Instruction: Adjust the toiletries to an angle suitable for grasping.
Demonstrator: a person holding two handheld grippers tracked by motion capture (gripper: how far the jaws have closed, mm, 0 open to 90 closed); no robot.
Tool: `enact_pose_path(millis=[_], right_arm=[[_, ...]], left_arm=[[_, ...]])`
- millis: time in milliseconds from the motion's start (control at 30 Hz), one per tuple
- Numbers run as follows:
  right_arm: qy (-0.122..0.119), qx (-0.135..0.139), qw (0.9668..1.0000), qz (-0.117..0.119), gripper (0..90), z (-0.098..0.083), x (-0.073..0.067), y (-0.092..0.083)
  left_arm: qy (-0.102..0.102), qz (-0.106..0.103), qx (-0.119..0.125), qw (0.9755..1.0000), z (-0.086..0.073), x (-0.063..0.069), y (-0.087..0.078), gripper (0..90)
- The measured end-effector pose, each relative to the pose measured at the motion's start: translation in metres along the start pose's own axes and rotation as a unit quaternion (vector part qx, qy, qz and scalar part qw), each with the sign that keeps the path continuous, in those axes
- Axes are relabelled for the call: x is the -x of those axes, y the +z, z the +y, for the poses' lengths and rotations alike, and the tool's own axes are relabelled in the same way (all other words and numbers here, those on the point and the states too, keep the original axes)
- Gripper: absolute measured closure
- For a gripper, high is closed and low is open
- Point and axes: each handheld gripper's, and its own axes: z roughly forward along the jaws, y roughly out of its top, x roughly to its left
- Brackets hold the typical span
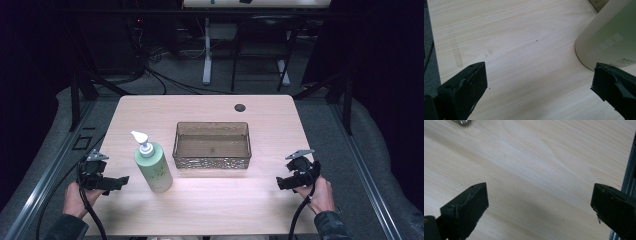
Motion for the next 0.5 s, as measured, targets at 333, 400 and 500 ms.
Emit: enact_pose_path(millis=[333,400,500], right_arm=[[0.010,0.007,0.9999,0.007,0.8,0.003,0.002,-0.005],[0.012,0.004,0.9999,0.010,0.9,0.003,0.003,-0.004],[0.011,0.002,0.9999,0.011,0.9,0.003,0.004,-0.004]], left_arm=[[0.023,-0.026,0.016,0.9993,0.001,0.023,-0.015,0.0],[0.027,-0.029,0.015,0.9991,0.001,0.025,-0.016,0.0],[0.035,-0.034,0.019,0.9987,0.004,0.033,-0.019,0.0]])
